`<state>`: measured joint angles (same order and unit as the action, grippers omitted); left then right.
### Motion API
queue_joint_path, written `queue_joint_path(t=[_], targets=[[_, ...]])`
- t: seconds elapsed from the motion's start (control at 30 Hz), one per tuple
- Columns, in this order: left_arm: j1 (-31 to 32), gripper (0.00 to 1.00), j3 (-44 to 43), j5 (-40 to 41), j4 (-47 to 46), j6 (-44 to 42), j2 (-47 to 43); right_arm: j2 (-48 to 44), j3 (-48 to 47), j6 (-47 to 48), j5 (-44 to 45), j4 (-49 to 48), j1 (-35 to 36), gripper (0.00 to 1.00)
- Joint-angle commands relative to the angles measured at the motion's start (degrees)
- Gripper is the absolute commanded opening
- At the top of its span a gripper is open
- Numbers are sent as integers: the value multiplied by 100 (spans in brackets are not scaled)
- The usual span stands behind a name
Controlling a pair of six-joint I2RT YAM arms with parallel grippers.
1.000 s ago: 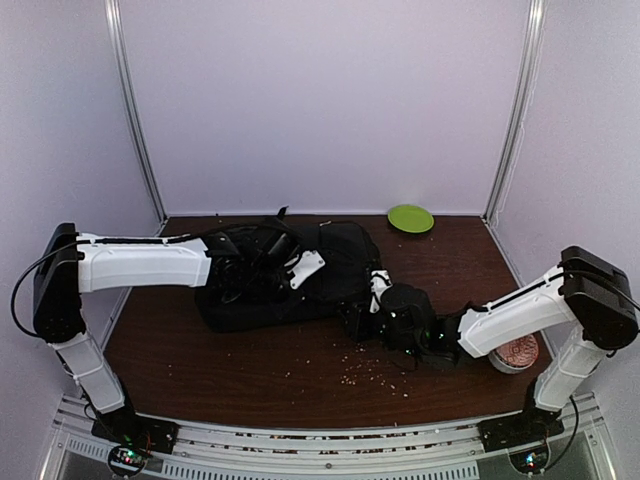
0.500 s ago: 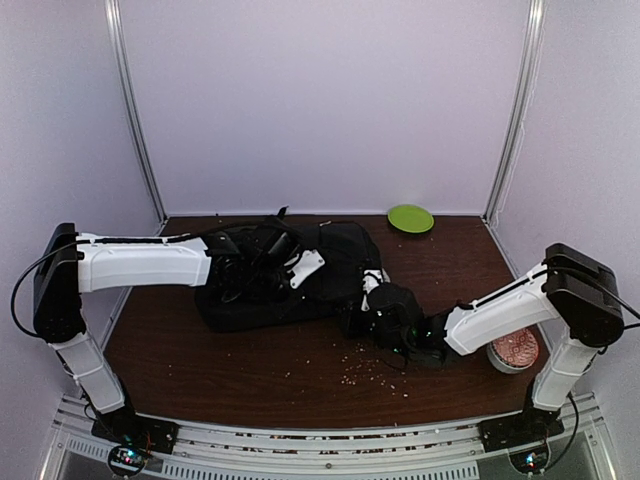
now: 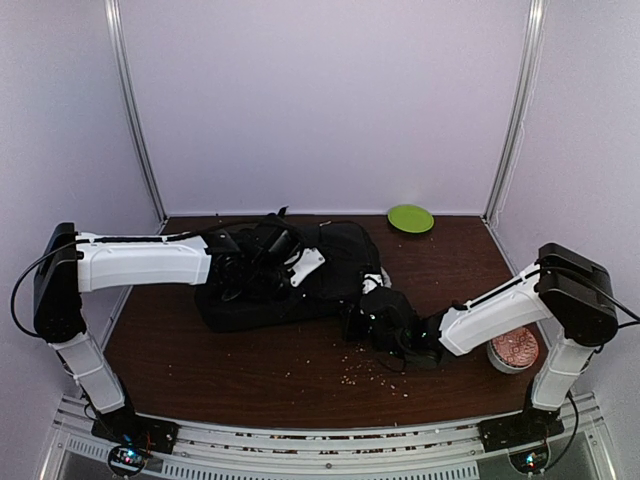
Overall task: Pack the student bag
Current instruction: Zip the student bag at the center of the board.
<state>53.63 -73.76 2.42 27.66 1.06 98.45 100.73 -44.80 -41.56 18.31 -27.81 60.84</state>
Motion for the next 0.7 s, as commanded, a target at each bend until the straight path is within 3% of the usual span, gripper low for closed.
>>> queue_joint_path(t=[0.0, 0.23, 0.4, 0.53, 0.67], targets=[[139, 0, -271, -517, -200, 193, -142, 82, -187, -72, 192, 15, 28, 15], [139, 0, -231, -585, -200, 220, -142, 97, -266, -29, 219, -68, 9, 18], [139, 0, -212, -619, -200, 262, -151, 177, -352, -55, 193, -18, -23, 12], [139, 0, -184, -634, -200, 272, -173, 151, -348, -82, 212, 32, -58, 0], [139, 0, -128, -564, -200, 259, -203, -11, -217, -13, 207, 26, -63, 0]])
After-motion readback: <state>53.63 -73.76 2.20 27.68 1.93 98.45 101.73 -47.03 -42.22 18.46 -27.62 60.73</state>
